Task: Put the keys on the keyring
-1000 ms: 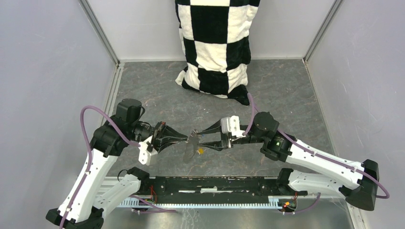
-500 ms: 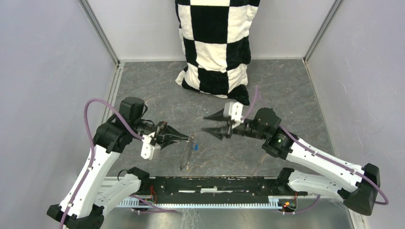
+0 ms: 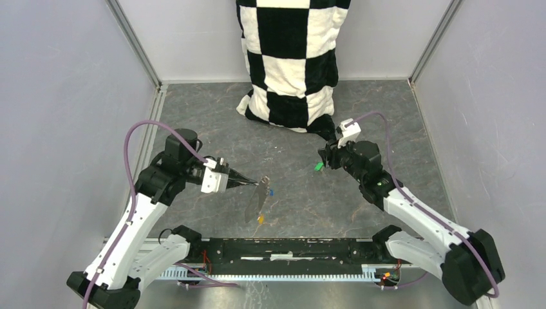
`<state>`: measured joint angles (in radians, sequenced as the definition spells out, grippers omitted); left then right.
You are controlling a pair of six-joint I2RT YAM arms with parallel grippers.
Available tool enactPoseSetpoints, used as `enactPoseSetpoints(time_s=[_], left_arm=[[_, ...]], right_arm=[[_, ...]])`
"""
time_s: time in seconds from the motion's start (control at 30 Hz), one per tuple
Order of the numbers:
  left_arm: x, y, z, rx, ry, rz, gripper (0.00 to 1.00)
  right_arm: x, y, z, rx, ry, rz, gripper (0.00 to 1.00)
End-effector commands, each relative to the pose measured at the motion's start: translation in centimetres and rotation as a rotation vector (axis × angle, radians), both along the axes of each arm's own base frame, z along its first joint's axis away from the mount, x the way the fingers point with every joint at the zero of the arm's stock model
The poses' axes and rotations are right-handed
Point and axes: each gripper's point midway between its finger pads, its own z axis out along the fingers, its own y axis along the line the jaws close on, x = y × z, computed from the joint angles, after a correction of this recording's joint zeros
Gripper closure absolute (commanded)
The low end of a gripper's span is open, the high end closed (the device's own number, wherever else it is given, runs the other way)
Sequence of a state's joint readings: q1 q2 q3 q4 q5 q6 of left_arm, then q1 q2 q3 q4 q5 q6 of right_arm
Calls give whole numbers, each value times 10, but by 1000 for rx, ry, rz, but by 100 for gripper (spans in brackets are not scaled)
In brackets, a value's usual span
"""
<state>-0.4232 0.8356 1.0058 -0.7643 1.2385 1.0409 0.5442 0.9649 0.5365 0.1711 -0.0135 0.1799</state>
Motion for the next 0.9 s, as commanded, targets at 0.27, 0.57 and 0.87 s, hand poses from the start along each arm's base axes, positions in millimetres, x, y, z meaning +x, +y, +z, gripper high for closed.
enactPoseSetpoints(time_s=[0.27,0.57,0.87], left_arm=[[7,0,-3,20,46,53,98],[4,2,2,12,23,53,98],[3,3,6,6,5,55,98]], right_arm=[[20,-16,-96,-92,325,-122,49],[33,-9,-120,-123,364,-120,53],[41,-6,-136,-143,374,-114,68]])
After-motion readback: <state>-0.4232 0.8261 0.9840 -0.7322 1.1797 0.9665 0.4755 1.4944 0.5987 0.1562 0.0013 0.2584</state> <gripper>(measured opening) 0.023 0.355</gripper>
